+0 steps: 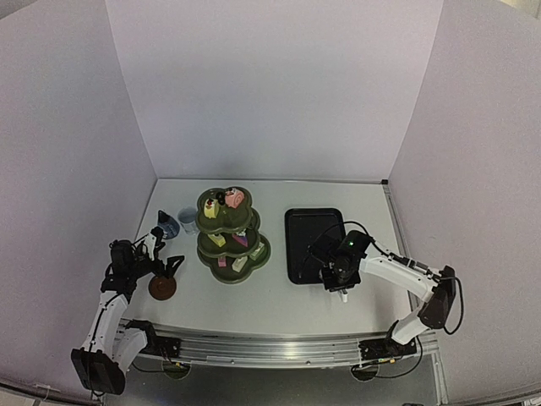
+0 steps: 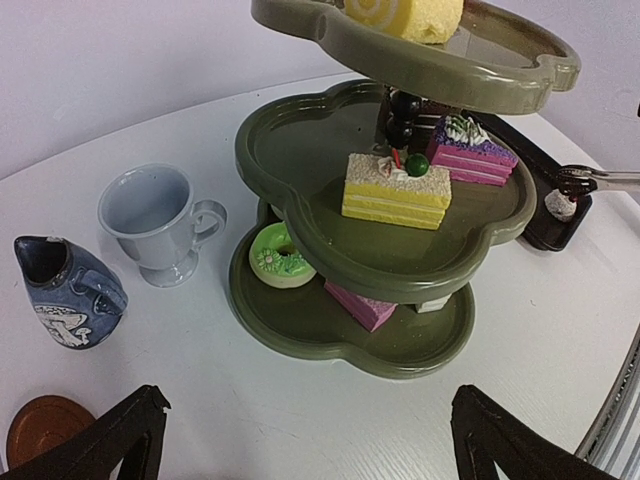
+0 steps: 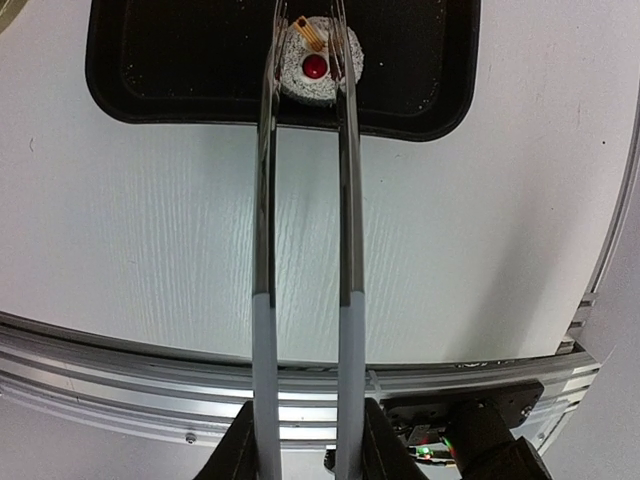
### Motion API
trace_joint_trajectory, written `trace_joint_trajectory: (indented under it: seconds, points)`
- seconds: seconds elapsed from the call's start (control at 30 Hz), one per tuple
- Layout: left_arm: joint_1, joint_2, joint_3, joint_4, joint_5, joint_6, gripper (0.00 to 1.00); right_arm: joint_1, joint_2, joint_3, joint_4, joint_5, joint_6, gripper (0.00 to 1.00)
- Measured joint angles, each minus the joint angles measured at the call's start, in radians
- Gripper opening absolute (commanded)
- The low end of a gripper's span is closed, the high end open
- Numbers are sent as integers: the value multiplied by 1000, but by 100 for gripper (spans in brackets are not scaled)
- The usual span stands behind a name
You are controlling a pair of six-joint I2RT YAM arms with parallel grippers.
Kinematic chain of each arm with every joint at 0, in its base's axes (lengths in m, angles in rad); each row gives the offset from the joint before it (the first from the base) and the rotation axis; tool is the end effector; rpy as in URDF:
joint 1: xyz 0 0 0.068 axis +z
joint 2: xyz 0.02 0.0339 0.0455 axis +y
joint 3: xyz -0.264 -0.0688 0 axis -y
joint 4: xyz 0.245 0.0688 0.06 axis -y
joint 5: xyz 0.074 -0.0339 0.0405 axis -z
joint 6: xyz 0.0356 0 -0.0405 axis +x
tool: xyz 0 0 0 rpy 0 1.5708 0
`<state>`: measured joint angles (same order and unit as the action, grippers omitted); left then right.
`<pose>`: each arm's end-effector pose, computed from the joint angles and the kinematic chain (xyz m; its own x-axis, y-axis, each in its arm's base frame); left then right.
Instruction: Serve the afternoon tea
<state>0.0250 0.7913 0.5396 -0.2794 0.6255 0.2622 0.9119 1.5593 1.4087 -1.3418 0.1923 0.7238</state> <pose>0.1758 -0.0165 0.2463 -0.3635 0.2011 -0.9096 0.5991 0.7982 -0.0629 0.1748 0.2146 0.2914 -0.9652 -0.1848 -0.1849 -0.1705 0.9812 -0.0909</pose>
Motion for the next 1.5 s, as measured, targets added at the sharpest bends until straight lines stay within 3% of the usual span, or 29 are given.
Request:
trace_joint_trajectory:
  seconds: [0.43, 0.77, 1.0, 1.5]
  points:
    - [0, 1, 0, 0, 0, 2, 100, 0, -6, -37, 2, -8, -20, 26]
    - [0, 8, 0, 0, -1, 2, 100, -2, 3, -37, 2, -30, -45, 18]
    - [0, 9, 0, 0, -1, 3, 100, -2, 44, -34, 3, -14, -56, 4]
    - [0, 8, 0, 0, -3, 3, 100, -2, 126, 198, -4, 104, -181, 0]
